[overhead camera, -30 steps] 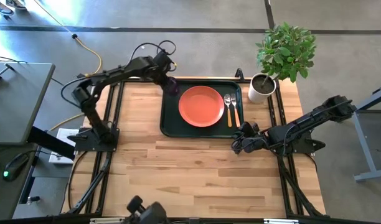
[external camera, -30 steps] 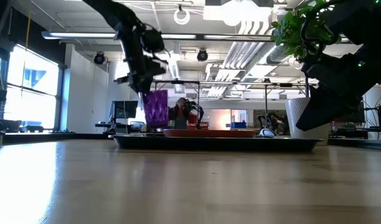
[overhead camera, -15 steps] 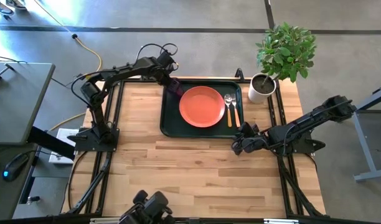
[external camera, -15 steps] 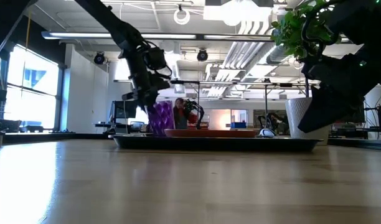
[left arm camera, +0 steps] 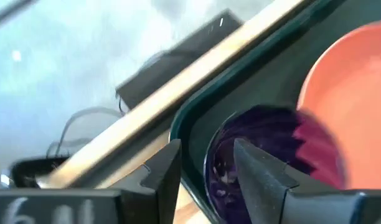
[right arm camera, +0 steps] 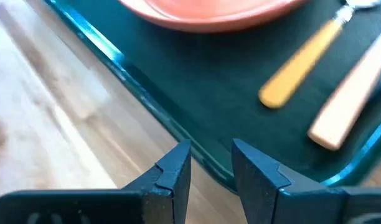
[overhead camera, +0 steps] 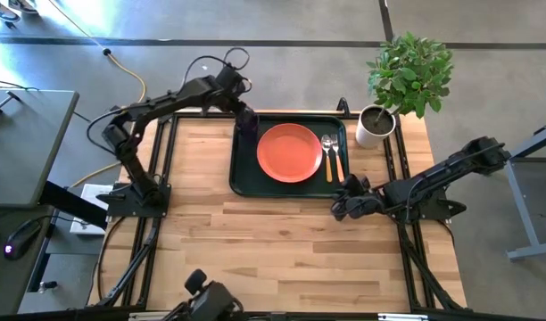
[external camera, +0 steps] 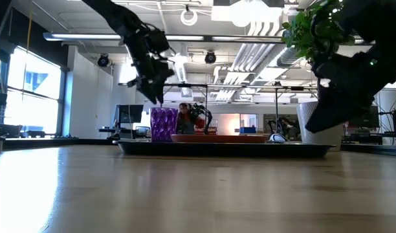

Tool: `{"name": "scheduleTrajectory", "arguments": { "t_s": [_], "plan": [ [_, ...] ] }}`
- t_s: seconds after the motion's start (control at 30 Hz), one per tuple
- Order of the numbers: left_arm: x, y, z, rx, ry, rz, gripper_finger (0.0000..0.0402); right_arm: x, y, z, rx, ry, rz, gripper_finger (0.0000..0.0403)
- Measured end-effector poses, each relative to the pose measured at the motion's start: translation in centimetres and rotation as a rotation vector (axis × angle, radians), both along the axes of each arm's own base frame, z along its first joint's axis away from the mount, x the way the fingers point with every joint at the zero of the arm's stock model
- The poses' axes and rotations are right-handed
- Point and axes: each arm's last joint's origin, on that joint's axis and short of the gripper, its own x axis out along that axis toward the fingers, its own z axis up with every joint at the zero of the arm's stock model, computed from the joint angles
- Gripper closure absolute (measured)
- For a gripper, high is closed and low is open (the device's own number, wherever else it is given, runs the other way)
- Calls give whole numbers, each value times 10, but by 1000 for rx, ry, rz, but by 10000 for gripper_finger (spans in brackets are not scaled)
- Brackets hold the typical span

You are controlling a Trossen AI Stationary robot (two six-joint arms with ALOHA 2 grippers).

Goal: Pick and place plate/cup/fork/spoon on tray
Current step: Return to Home Position

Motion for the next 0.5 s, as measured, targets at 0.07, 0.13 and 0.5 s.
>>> {"name": "scheduleTrajectory", "arguments": {
  "t_s": [0.07,0.13,0.5],
  "plan": [
    [-2,-7,16,49,-32,-23,255,5,3,8,-14,-10,29,295],
    [-6,-17,34,97,-58,-61,251,10,7,19,-51,-17,59,295],
    [-22,-112,48,381,-456,-247,268,16,31,97,-319,17,52,295]
  ]
}}
